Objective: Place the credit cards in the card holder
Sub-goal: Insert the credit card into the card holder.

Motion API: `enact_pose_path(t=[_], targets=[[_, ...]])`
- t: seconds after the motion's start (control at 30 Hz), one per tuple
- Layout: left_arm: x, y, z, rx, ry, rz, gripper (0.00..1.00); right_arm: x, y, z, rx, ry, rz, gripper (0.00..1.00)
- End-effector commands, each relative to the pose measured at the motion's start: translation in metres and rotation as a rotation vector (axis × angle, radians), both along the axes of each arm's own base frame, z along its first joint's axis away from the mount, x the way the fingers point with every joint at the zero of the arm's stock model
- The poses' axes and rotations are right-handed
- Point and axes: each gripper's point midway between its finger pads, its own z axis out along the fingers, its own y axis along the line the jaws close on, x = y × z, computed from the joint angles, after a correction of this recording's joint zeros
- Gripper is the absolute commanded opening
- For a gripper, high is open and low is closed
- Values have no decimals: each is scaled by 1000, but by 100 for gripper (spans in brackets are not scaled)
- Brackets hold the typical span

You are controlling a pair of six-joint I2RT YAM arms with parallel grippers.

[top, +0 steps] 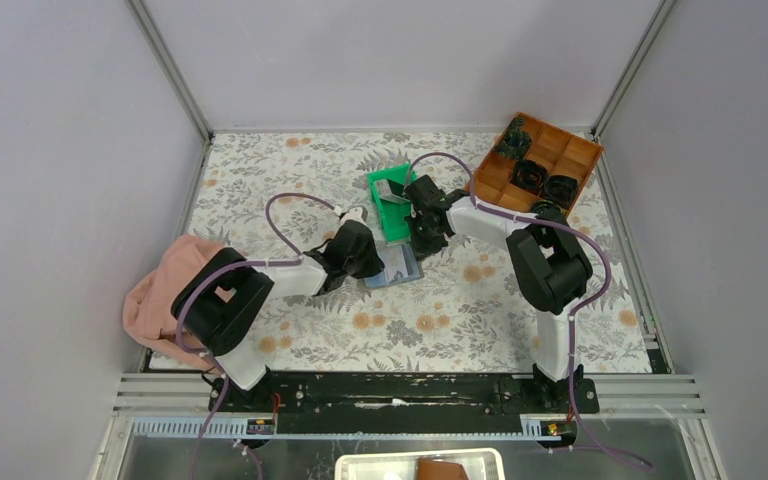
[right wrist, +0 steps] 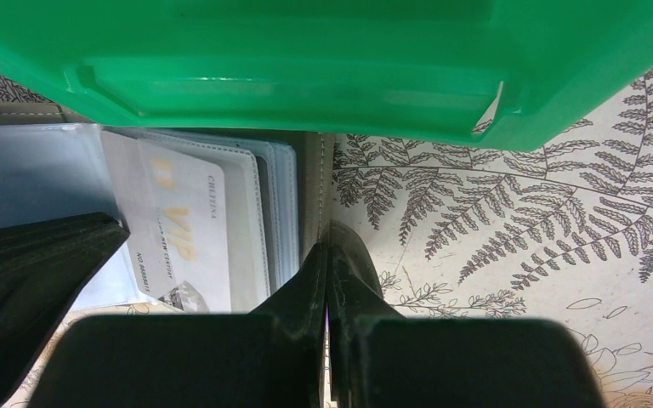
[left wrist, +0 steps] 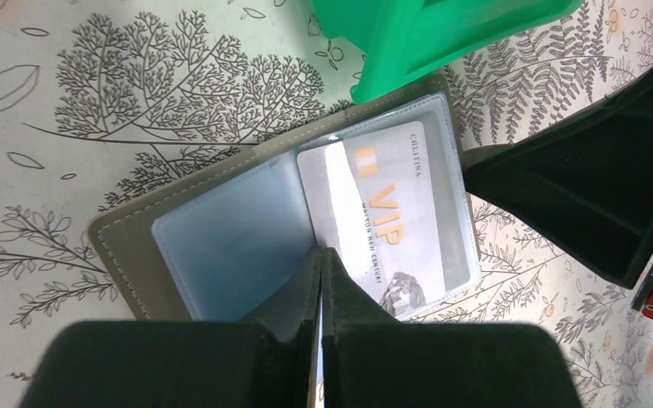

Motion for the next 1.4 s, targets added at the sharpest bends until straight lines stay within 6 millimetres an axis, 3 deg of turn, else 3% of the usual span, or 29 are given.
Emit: enact_pose_path(t=[0.0,0.2,0.47,0.73,0.93,1.13,1.37], targets=[[3,10,11,58,-41,16,0,0,-5,6,-2,-12,7,0],[1,9,9,70,-35,-4,0,-4,-5,1,1,7,13,0],[-3,-11,5,8,-14,-86,0,-10,-5,-5,4,33,16,0],[-7,-5,1,58,-14,-80,0,-12,-6,-7,7,39,19,0],[-3,1,11,81,-57,-51,0,-13,-6,-8,8,44,20,0],[-4,-24,15,-38,-73,-127,0,-14,-5,-9,11,48,20,0],[-9,-41,13,-117,-59,-182,0,-15,-4,-12,12,60,22,0]])
